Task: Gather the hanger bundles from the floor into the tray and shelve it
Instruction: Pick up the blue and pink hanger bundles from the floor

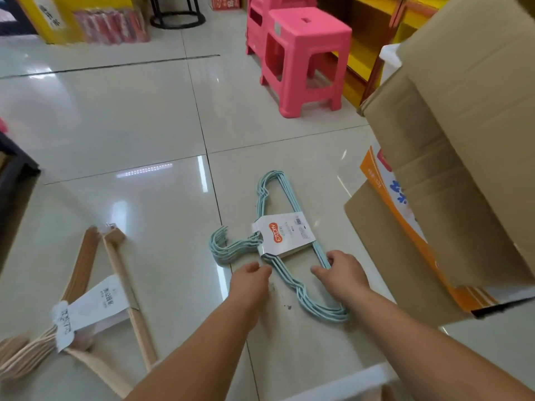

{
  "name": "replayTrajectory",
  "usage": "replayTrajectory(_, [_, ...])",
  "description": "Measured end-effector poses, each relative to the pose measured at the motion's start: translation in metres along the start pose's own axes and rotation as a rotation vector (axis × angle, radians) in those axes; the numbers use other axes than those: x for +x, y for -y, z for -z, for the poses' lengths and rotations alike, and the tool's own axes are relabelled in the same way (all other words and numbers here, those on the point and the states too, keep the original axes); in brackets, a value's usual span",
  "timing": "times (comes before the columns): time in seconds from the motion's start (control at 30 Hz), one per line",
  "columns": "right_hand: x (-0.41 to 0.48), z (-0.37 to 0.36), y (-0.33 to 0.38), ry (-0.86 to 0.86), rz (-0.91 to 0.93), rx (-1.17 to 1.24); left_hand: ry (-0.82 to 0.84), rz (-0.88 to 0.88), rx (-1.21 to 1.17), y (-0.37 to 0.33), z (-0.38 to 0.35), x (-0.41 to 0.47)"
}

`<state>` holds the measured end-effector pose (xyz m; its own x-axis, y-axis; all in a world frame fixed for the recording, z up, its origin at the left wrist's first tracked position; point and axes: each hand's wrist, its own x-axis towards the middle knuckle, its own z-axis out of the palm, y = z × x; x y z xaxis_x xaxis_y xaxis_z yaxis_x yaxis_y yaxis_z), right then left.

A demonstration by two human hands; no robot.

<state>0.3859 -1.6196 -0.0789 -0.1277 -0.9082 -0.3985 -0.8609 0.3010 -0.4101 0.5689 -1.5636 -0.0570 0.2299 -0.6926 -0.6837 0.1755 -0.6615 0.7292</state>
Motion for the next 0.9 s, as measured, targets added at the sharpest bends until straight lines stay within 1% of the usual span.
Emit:
replayTrajectory(0.1, [0.002,-0.007,-0.001,-0.059,-0.068,-0.014,-0.003,-0.027,-0.075,0.007,-0.012,0.004])
replayTrajectory(0.17, [0.003,-0.006,-0.002,-0.048,-0.056,-0.010,0.019,-0.023,-0.135,0.008,-0.017,0.006])
replayTrajectory(0.23, [0.004,-0.003,-0.002,-0.010,-0.031,0.011,0.006,-0.007,-0.167,0.004,-0.018,0.006])
replayTrajectory(0.27, [0.006,-0.002,-0.002,0.012,-0.022,0.081,0.005,0.007,-0.202,0.002,-0.018,0.006])
replayTrajectory(0.37, [0.001,0.006,0.002,0.179,-0.070,0.568,0.041,0.071,-0.398,-0.005,-0.020,0.003])
replayTrajectory(0.4, [-0.003,0.010,0.005,0.211,-0.069,0.663,0.032,0.088,-0.435,-0.007,-0.021,0.001])
replayTrajectory(0.5, [-0.022,0.019,0.016,0.215,-0.023,0.703,0.013,0.133,-0.532,-0.014,-0.020,-0.005])
replayTrajectory(0.67, [-0.069,0.035,0.036,0.245,0.003,0.836,0.041,0.176,-0.576,-0.030,-0.004,-0.020])
replayTrajectory(0.73, [-0.089,0.042,0.045,0.269,0.035,0.907,0.022,0.148,-0.613,-0.037,0.005,-0.026])
replayTrajectory(0.9, [-0.136,0.057,0.068,0.336,0.073,0.969,0.001,0.018,-0.845,-0.056,0.035,-0.052])
